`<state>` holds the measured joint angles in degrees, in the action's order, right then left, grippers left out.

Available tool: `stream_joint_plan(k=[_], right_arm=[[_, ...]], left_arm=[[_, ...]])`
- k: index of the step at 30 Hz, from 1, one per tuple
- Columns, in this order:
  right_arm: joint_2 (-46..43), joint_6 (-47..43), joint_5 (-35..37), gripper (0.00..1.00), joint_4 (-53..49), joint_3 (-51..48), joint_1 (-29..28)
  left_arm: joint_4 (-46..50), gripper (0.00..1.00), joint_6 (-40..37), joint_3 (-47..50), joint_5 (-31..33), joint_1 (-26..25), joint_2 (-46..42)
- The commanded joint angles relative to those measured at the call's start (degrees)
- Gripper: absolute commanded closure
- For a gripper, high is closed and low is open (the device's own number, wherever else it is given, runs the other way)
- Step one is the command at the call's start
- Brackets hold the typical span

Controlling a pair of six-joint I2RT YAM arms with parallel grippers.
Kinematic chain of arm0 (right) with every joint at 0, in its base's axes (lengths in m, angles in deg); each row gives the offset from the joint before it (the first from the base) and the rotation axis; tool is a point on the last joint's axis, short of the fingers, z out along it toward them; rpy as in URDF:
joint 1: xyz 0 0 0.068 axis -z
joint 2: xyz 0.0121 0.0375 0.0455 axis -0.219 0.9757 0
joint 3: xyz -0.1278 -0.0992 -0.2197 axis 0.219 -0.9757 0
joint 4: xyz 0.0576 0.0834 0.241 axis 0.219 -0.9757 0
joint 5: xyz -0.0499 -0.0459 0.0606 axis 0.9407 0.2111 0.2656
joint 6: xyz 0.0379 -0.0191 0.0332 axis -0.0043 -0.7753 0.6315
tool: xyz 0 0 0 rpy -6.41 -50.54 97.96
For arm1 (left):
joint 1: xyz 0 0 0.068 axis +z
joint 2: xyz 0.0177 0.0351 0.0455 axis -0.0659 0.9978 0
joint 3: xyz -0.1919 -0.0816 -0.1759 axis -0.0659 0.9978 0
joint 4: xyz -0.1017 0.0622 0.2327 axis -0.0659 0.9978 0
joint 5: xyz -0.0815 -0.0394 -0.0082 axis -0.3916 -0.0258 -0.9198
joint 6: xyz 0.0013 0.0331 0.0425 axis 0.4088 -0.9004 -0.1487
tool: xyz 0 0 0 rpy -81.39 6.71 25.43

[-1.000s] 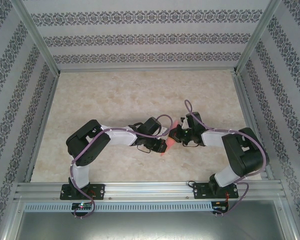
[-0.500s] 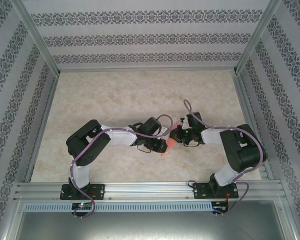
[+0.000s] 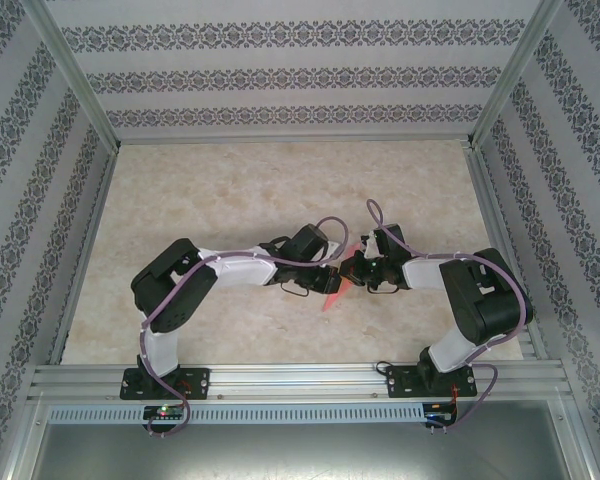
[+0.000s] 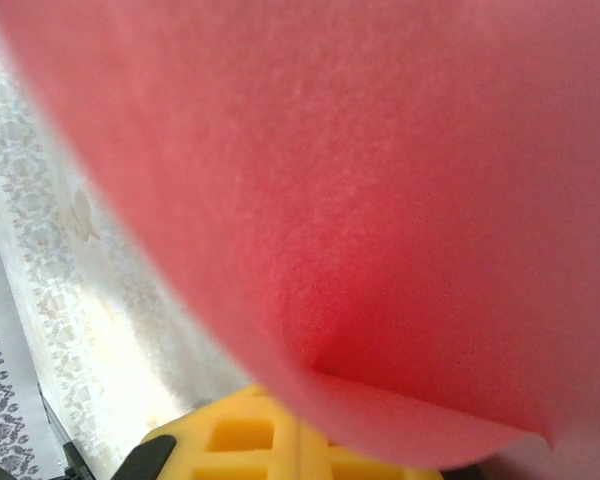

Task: Fold a paper plane with a square sheet of paper (pick it up from the middle)

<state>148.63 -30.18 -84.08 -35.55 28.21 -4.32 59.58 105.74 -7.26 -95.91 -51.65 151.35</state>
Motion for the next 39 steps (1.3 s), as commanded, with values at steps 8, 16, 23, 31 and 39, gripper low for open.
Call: stream_joint_plan(k=[8,16,23,31,39], right_arm=[[1.64,-0.19,3.31,1.0,-2.71,-1.97,1.06],[0.83,0.12,4.53,1.0,-3.08,-1.2,1.26],[-0.85,1.23,6.5,0.99,-4.27,0.0,4.36],[0.54,0.58,5.92,0.99,-6.04,3.3,6.84],[1.92,0.62,5.44,0.99,-5.84,5.65,9.78]], left_arm=[[0.77,0.89,-0.25,-2.95,1.27,1.57,6.23],[4.7,0.89,-3.48,-1.79,1.8,1.26,7.56],[8.9,0.9,-8.19,3.53,6.58,-0.11,6.92],[8.64,0.9,-9.31,7.62,6.87,-0.11,6.66],[8.62,0.9,-10.3,10.12,5.91,-0.09,6.49]])
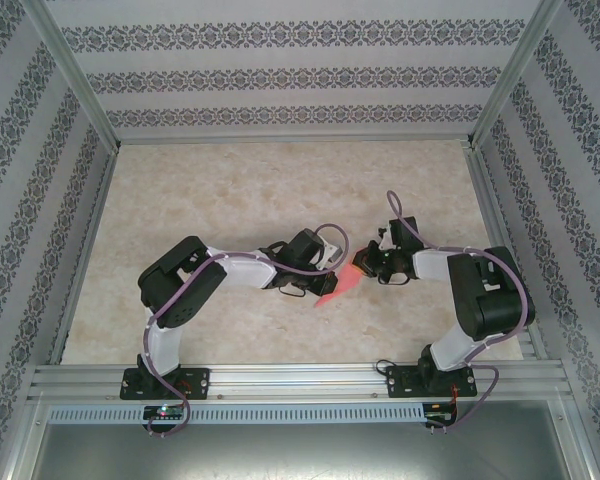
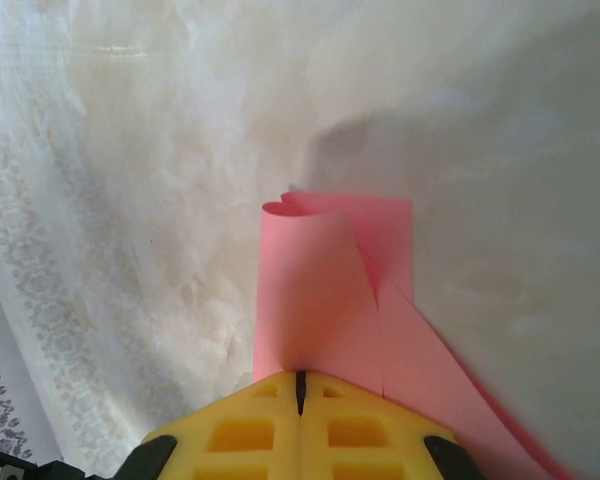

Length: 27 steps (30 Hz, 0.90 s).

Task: Fold a paper plane with a square sheet of paper (pick it up from the middle)

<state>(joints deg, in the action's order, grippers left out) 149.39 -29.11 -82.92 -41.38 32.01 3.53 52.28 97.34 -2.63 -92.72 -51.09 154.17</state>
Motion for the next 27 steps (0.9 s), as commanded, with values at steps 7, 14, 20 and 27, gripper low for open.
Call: stream_joint_plan(k=[7,14,20,27], right_arm=[[1.44,-0.58,3.11,0.99,0.24,3.79,4.74],[-9.39,-2.26,0.69,1.0,-5.98,2.41,3.08],[-18.69,2.31,1.43,1.0,-7.28,-3.03,-3.68],[-13.38,8.56,1.29,1.0,3.49,-5.56,-10.35]], left_arm=[[14.68,0.9,-1.85,6.37,1.54,-0.63,3.62],[14.01,0.9,-1.63,5.25,1.75,-0.68,4.27],[13.16,0.91,-1.5,4.42,1.35,-0.68,4.85],[11.06,0.91,-0.64,4.92,-0.18,-0.68,4.41]])
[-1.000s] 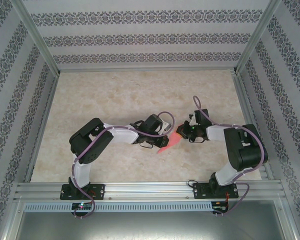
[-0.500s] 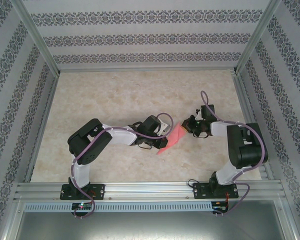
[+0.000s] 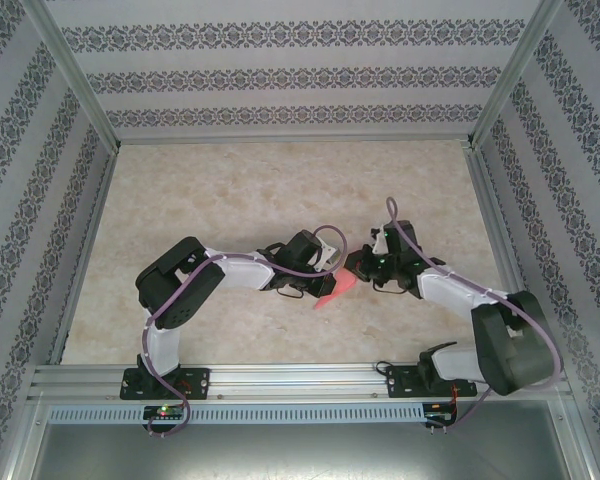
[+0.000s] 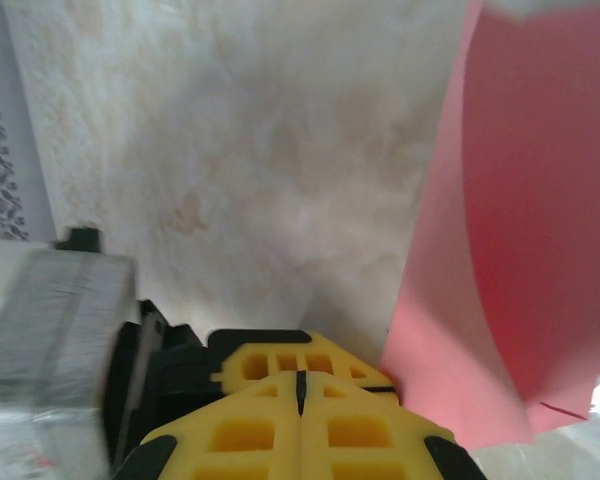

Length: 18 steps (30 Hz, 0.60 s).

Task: Fold a paper plane with a square sheet of paper (pick it up from the middle)

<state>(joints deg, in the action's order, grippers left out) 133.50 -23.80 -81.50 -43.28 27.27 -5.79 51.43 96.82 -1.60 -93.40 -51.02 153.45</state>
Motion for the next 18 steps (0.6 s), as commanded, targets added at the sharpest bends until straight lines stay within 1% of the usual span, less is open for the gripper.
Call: stream_joint_plan(k=[1,4,7,10,14,18], right_arm=[[3.74,3.66,-0.18,1.0,6.6,-0.8,-1.32],[7.3,4.89,-1.15,1.0,10.89,-0.22,-2.25],[9.42,3.94,0.23,1.0,9.37,1.49,-2.78],[12.27,4.02,0.77,1.0,11.01,1.52,-1.85],[14.79,0.21,3.93,1.0,6.36,3.58,-0.82],[17.92,-1.74,5.51,1.0,6.25,3.73,1.25]], left_arm=[[11.71,0.91,0.0,3.99,0.4,-0.74,4.85],[11.7,0.9,0.01,4.18,0.03,-0.74,4.51],[11.19,0.91,0.12,4.83,-0.23,-0.7,4.44],[10.72,0.9,0.13,5.22,-0.47,-0.74,4.44],[10.83,0.91,-0.03,5.45,-0.61,-0.74,4.54],[10.39,0.91,-0.09,6.33,-0.58,-0.74,4.48]])
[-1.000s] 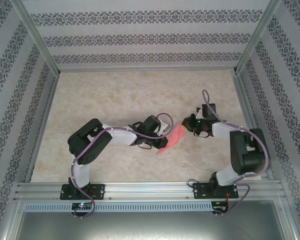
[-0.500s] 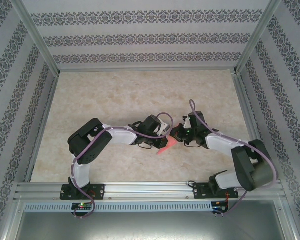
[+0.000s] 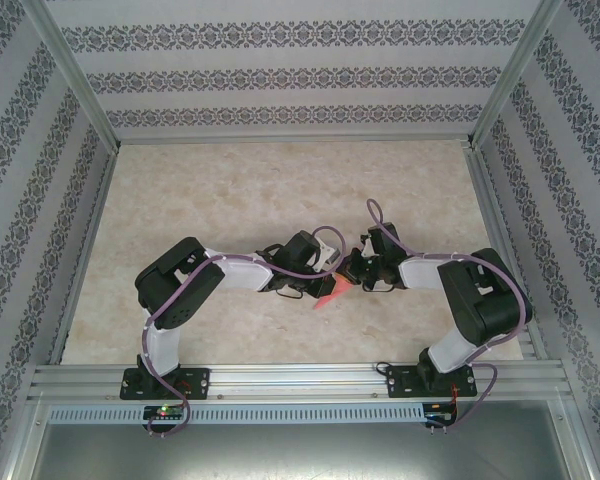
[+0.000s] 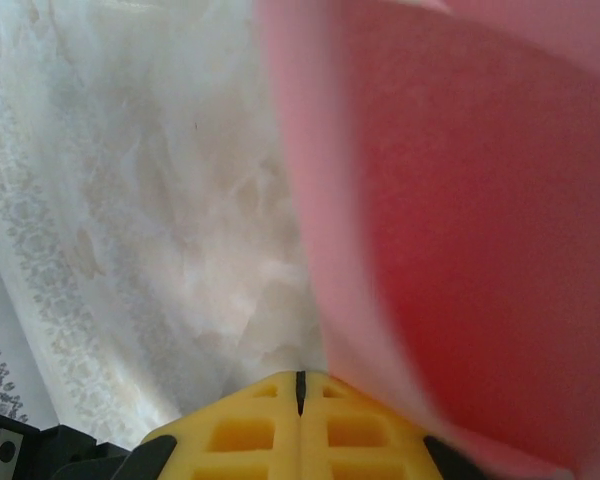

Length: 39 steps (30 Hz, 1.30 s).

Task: Fold a paper plane with a square sheet of paper (pick it up from the middle)

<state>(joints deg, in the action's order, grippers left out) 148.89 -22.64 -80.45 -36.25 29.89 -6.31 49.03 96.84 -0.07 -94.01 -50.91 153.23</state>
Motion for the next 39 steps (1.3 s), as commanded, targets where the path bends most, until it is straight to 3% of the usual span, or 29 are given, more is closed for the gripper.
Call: stream_joint_plan(k=[1,23,39], right_arm=[[3.37,-2.89,4.03,1.0,-0.04,0.95,2.35],[8.85,-1.6,0.09,1.0,2.41,7.05,12.6],[12.1,-1.47,-1.68,0.99,0.83,13.54,14.99]], left_arm=[[12.84,0.91,-0.16,4.82,0.06,-0.85,4.74],[15.66,0.91,-2.04,8.36,0.75,-0.84,2.82],[17.15,0.91,-2.83,8.28,1.07,-0.81,2.53]])
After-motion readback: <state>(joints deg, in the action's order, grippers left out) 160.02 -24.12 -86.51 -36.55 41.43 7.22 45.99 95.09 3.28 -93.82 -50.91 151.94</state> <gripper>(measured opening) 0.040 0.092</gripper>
